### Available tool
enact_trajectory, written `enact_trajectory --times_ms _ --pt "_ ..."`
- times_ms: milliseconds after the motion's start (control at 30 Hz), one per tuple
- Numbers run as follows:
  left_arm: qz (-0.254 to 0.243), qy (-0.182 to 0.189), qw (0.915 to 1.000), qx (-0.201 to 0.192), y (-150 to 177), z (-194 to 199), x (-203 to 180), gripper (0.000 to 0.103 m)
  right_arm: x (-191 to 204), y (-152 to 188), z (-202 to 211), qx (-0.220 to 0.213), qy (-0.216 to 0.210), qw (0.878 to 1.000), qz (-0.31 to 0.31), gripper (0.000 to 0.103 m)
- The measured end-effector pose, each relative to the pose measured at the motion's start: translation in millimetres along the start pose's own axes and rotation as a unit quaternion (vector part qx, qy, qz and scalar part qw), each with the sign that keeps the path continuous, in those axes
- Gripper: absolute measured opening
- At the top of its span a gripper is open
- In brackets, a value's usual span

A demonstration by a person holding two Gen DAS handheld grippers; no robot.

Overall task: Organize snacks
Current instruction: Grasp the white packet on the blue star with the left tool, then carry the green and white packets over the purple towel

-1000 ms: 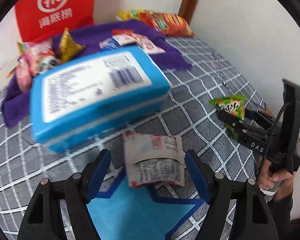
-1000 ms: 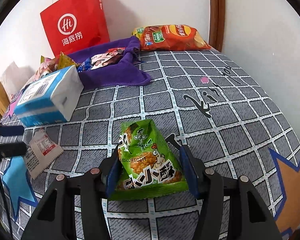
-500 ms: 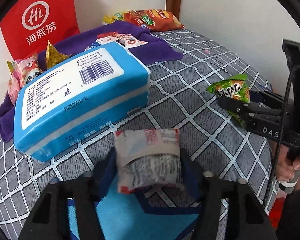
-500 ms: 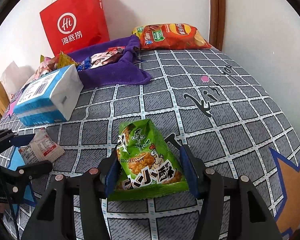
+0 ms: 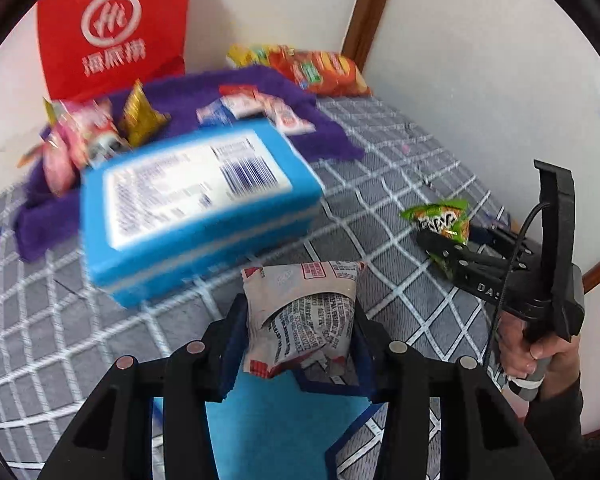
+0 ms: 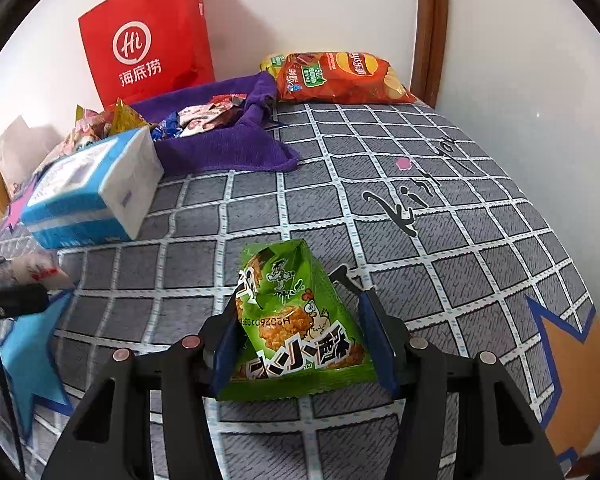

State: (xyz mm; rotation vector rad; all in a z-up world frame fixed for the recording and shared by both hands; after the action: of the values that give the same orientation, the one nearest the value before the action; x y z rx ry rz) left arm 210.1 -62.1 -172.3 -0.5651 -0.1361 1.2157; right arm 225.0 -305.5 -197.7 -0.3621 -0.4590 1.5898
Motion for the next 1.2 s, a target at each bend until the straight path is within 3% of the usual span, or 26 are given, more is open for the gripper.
enact_trajectory --times_ms 200,333,500,733,1200 --pt "0.012 -0.003 0.9992 -0.038 -16 39 19 0.044 20 -35 44 -0.033 -0.033 0.999 -0.005 0.055" --pt "0.019 -0.022 0.9978 -0.059 -34 58 35 0.044 40 -67 68 -0.046 -0.035 0.998 0.000 0.055" --pt "0.029 -0.040 0.9953 -0.083 -58 82 57 0.044 60 -105 87 -0.055 -0.069 0.996 -0.003 0.055" --pt "0.036 -0.072 0.9910 -0.107 -85 98 82 0.044 80 -136 95 -0.068 -0.082 0.994 0.002 0.055" --pt "0.059 -0.085 0.9859 -0.132 -139 97 110 0.045 121 -207 78 -0.091 -0.070 0.993 0.029 0.055"
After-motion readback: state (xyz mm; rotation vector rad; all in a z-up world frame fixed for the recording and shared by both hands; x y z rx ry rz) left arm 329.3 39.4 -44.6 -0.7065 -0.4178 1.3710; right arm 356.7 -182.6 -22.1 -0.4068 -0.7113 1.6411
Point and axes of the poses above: each gripper's, at about its wrist camera, not at the fingertips, and z roughly against the way its jaws point, x to its left, y to its underside, the point moved 3 cm from there along -z, roughly the way its jaws point, and after that the axes turned 7 degrees about x, right-handed, at the moved point
